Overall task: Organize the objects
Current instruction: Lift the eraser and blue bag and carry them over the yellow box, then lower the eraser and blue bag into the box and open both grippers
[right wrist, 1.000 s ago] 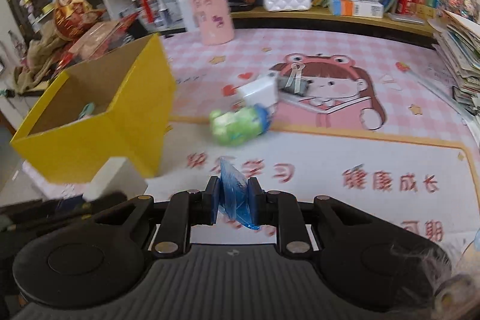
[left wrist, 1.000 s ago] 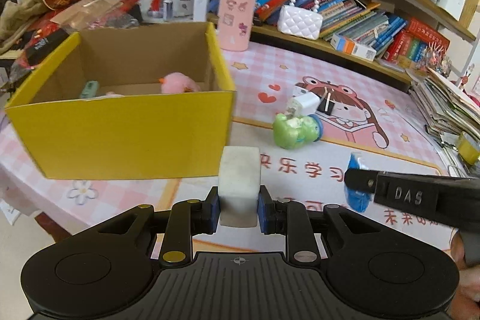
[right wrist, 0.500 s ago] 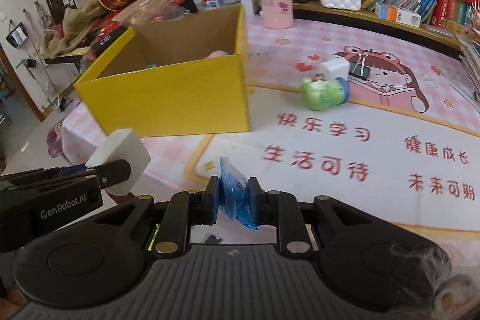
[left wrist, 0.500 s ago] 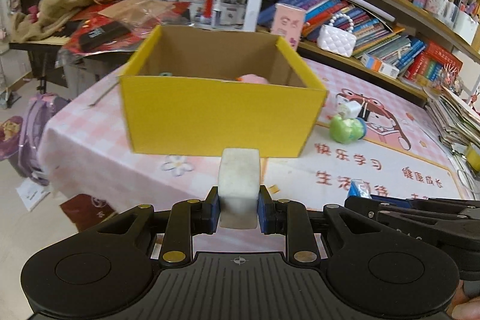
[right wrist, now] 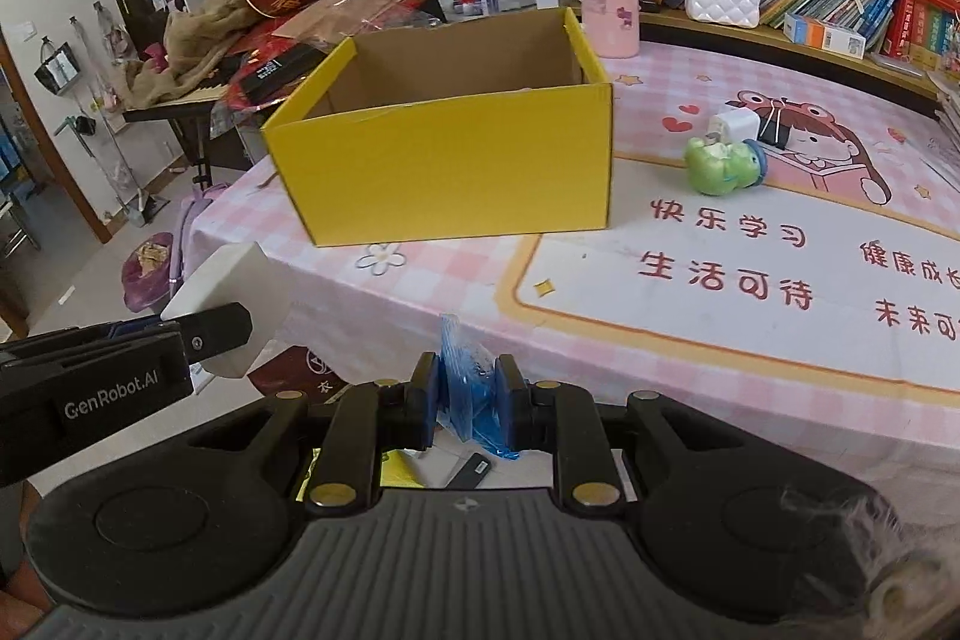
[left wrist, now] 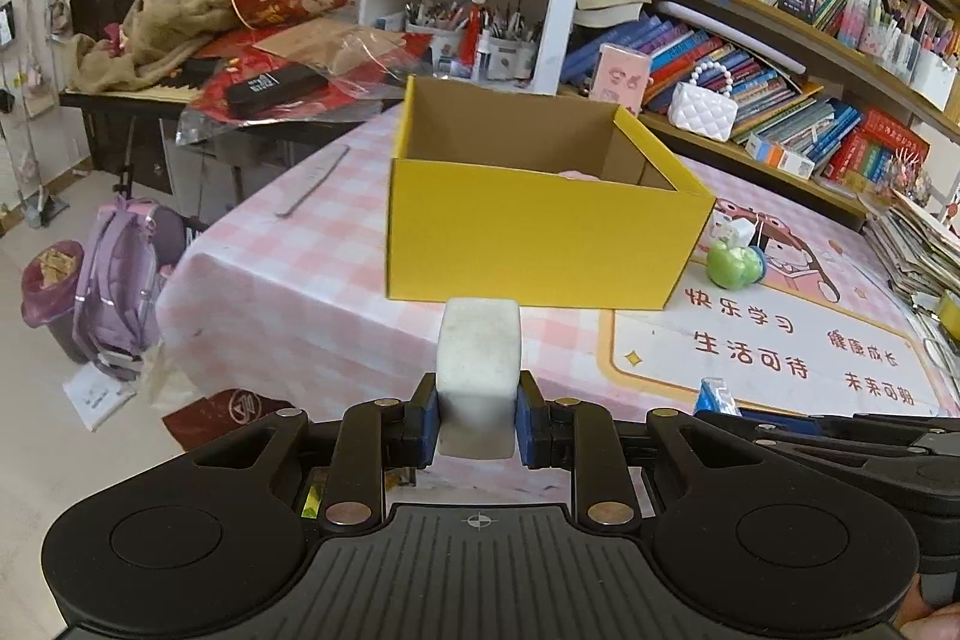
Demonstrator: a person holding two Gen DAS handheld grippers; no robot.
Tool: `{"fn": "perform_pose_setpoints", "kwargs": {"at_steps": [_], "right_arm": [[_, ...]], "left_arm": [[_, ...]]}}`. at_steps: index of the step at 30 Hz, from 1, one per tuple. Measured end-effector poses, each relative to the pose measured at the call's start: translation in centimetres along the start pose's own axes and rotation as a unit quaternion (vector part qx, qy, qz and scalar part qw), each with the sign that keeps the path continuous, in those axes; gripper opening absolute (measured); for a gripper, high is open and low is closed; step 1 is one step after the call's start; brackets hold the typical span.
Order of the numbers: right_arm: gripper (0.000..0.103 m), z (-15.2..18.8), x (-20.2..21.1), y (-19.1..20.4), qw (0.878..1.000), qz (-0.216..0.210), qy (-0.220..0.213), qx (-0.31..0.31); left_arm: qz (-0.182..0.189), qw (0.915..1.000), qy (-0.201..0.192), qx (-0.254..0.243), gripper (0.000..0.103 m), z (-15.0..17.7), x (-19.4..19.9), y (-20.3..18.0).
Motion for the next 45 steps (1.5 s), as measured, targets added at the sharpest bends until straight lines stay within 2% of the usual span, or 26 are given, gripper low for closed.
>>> {"fn": "perform_pose_setpoints", "kwargs": {"at_steps": [7, 13, 18, 27, 31, 37, 45], "right_arm": [[0.018, 0.4, 0.9, 1.9, 1.0, -0.001, -0.006, 0.019], [0.018, -1.2, 1.0, 2.4, 0.999, 0.003, -0.034, 0.041], [0.018, -4.7, 0.8, 2.3, 0.996, 0.002, -0.071, 0.052], [0.018, -13.1, -0.6, 1.9, 0.989, -0.018, -0.137, 0.058], [0.018, -16.2, -2.3, 0.9, 0.987, -0.018, -0.151, 0.057], [0.018, -19.4, -6.4, -0.9, 0.988, -0.02, -0.141, 0.06], [0.018, -21.0, -11.3, -2.1, 0.99, -0.027, -0.112, 0.076]], "left_arm": [[-0.003, 0.9997, -0.02, 0.01, 0.023, -0.2, 1.3, 1.2], [-0.006, 0.9986, -0.051, 0.013, 0.023, -1.7, 2.0, 1.6], [-0.019, 0.9953, -0.095, 0.008, 0.023, -4.6, 2.0, 2.1], [-0.031, 0.9924, -0.119, -0.002, 0.023, -10.4, -1.4, 1.3], [-0.032, 0.9922, -0.119, -0.016, 0.023, -12.2, -3.8, 0.0], [-0.039, 0.9938, -0.102, -0.023, 0.023, -14.1, -8.2, -1.6], [-0.061, 0.9964, -0.05, -0.031, 0.023, -13.8, -13.4, -2.0]]}}
Point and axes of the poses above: each gripper's, at about its wrist camera, not at the fingertips, and x roughly against the way its jaws point, y to its left, z to its underside, the point moved 8 cm from there along -x, roughly the way its jaws point, and after that the axes turned 1 degree about -z, right-handed, at the moved point
